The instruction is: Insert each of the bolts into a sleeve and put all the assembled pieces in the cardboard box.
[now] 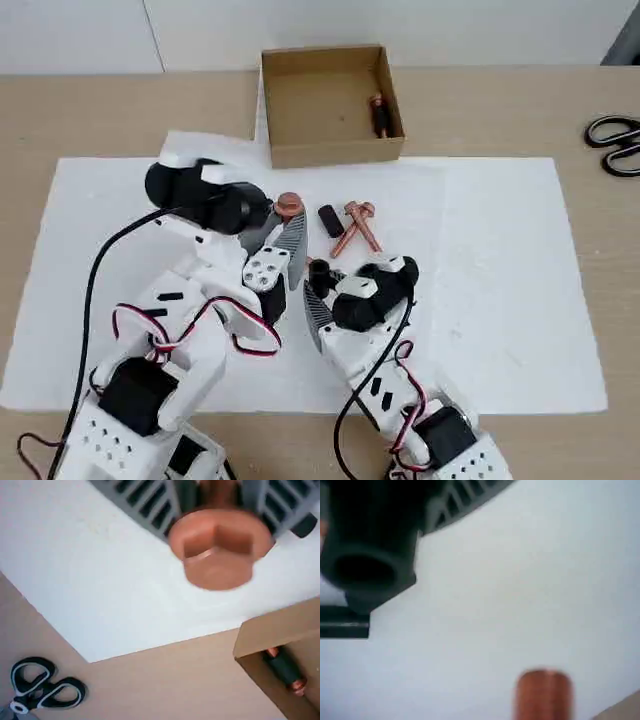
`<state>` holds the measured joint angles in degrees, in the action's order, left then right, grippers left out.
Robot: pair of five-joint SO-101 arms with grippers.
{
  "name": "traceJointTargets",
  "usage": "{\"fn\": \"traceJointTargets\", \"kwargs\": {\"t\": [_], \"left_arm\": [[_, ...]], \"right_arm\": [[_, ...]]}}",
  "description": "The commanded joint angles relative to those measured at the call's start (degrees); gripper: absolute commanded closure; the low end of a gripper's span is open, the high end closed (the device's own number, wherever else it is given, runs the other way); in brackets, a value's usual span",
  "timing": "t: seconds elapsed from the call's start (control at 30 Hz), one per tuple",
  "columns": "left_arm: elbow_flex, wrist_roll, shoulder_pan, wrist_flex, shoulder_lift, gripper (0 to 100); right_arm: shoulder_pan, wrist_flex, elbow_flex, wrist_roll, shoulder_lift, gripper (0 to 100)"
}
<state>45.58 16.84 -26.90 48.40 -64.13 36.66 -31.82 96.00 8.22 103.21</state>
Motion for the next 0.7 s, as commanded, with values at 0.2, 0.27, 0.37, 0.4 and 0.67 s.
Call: {"fn": "traceJointTargets", "kwargs": {"t": [0.2, 0.27, 0.37, 0.4, 0.67], "left_arm": [[7.8, 0.1, 0.0, -12.8, -0.9, 99], [9.7, 1.4, 0.0, -14.7, -1.1, 99], [10.2, 2.7, 0.0, -15.2, -1.1, 99], [10.3, 2.9, 0.0, -15.2, -1.1, 99], [10.2, 5.0, 0.0, -15.4, -1.1, 99]], "right_arm": [[0.3, 1.5, 0.4, 0.0, 0.7, 99.5], [0.3, 1.5, 0.4, 0.0, 0.7, 99.5], [0.3, 1.4, 0.4, 0.0, 0.7, 99.5], [0.3, 1.4, 0.4, 0.0, 0.7, 99.5], [1.5, 1.4, 0.4, 0.0, 0.7, 99.5]]}}
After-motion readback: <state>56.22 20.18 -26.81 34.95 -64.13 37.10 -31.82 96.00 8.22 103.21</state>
